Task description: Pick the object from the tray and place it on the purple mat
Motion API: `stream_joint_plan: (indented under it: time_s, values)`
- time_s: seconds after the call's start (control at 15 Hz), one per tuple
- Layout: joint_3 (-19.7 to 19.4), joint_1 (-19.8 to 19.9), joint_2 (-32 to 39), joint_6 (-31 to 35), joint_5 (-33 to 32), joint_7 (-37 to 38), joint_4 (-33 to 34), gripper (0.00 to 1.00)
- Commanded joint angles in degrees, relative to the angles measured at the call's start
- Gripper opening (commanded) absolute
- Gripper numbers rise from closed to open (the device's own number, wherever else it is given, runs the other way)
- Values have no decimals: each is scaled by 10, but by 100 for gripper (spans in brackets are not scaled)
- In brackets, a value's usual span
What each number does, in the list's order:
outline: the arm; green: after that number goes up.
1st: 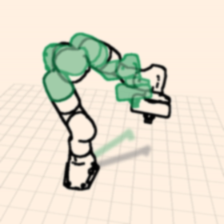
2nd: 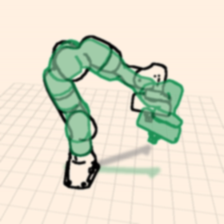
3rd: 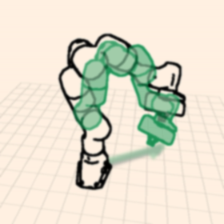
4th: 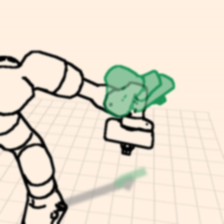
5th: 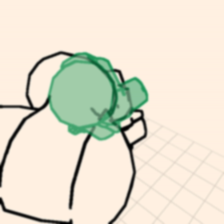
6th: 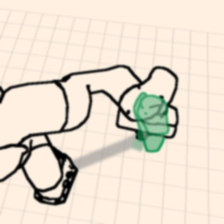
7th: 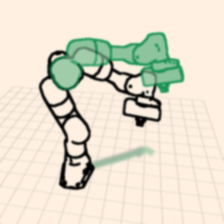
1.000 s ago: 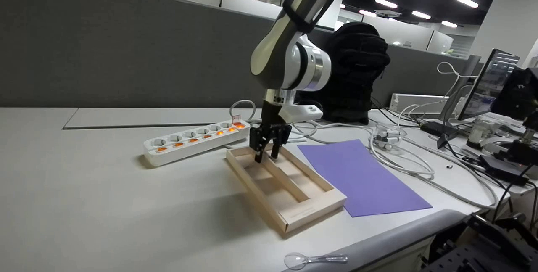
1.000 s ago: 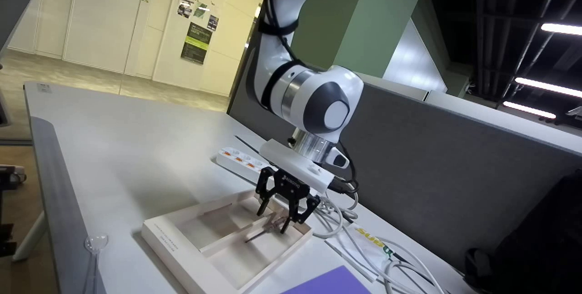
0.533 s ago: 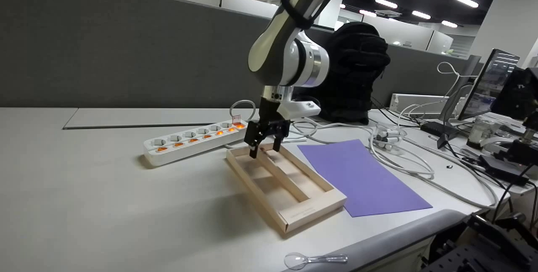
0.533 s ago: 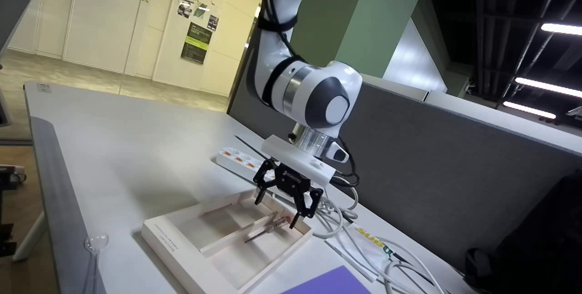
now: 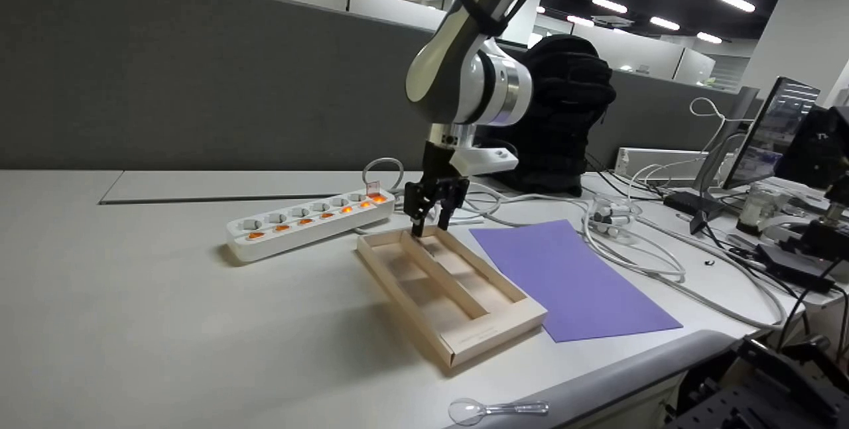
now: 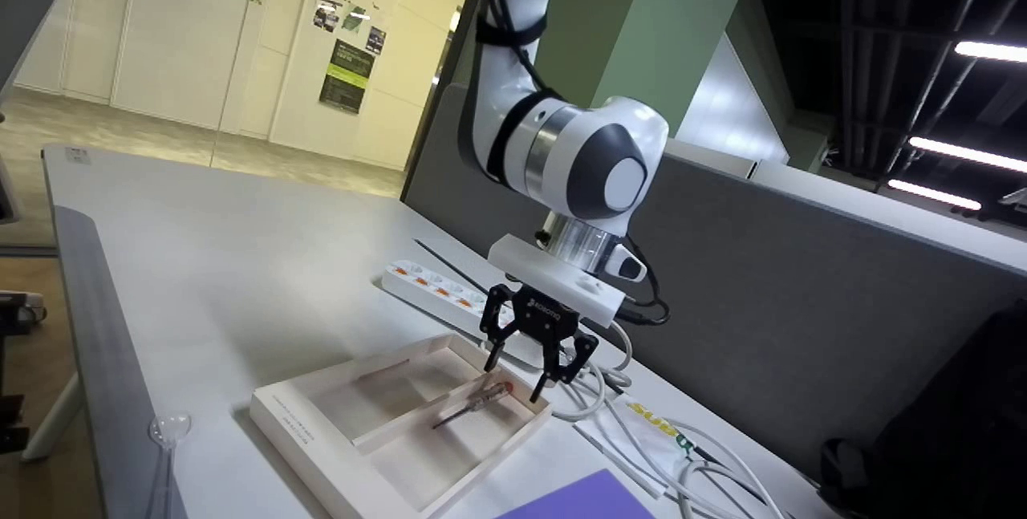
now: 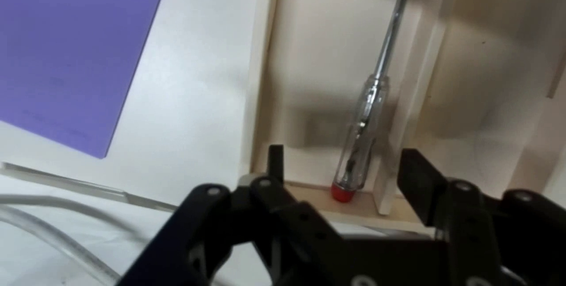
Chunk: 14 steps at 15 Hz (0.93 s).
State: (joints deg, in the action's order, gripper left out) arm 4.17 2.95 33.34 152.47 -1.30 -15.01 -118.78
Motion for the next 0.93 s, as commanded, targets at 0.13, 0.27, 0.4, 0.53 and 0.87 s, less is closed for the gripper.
stream_joint_plan:
  time_s: [0.13,0.27,0.4,0.53,0.87]
  values:
    - [-6,1,-12,-10,-7,5,-3,25]
    - [-6,0,-7,-12,-7,5,-1,12]
    - [-5,1,-3,-17,-6,4,2,49]
    - [-5,1,1,-19,-7,4,4,55]
    - [-8,-3,14,-19,-11,8,7,37]
